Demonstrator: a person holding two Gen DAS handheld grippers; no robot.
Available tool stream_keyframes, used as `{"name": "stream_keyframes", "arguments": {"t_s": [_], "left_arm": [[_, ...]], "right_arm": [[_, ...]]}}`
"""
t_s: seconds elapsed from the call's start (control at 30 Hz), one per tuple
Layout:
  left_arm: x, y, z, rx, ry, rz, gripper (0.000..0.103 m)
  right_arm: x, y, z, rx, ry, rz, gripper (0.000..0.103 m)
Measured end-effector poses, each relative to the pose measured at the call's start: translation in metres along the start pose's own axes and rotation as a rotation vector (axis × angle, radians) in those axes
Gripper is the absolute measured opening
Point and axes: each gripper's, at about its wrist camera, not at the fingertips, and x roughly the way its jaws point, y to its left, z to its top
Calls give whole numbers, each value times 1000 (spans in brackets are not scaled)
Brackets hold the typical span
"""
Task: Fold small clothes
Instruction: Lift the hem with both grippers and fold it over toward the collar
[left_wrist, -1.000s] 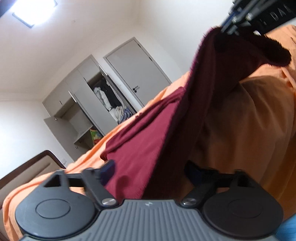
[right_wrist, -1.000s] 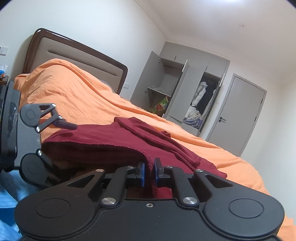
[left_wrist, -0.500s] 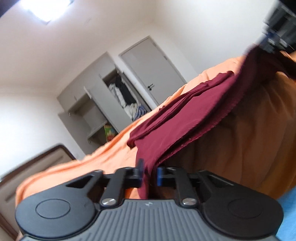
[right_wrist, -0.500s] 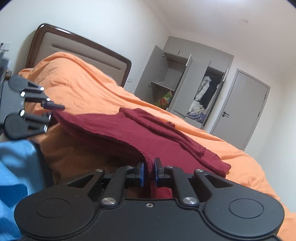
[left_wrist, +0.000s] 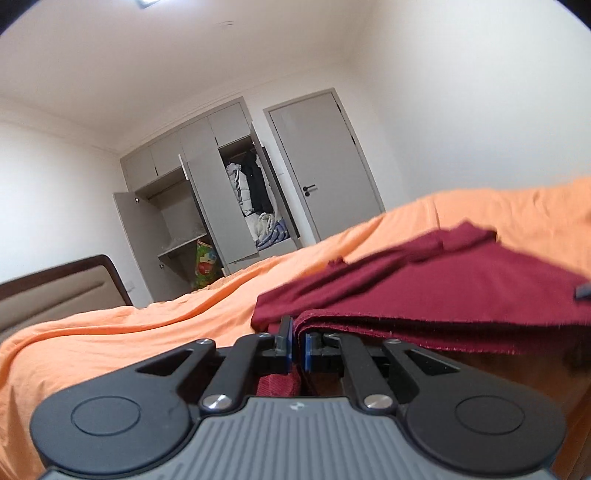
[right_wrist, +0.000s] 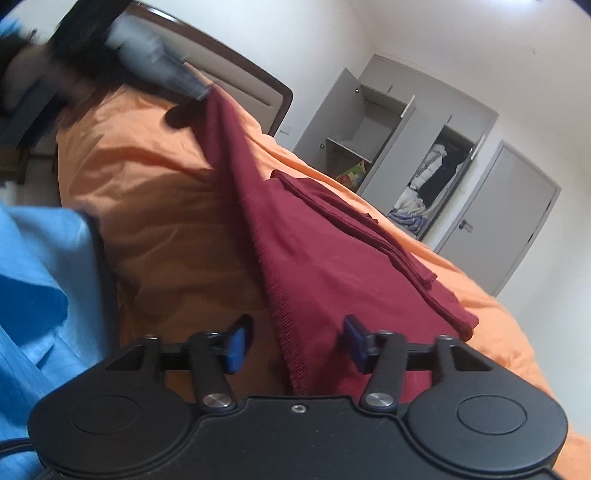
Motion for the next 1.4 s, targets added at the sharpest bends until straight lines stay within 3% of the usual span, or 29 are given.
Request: {"name": "stream_keyframes", "arguments": {"t_s": [0.1,0.33,0.47,0.6,0.83,1.03,1.17,1.4], "left_arm": [[1,9,14,-32,-14,-14,6],[-7,24,21,-37,-28,2,6],[-8,27,19,-45,-9,0,6],[-8,29,19,-48,-3,-3,6],[-3,27,38,-40,-27,-20,6],[-2,23,54,-27,-52,-31,6],[-2,21,61,-33,-66,-44,6],[-4,29,58,-49,-58,-35,6]], "right_arm": [[6,11,-4,-78,10,-51,69],[10,17,-20,-200,33,-272,68],[3,19,-27,-254,4,-341,68],[-5,22,-27,-261,-20,-329,68],[8,22,-7,-162,-63,-163,72],[29,37,19,-163,-124,-108,72],[43,42,38,-135,-145,-177,70],[34,35,39,-100,-112,-379,44]]}}
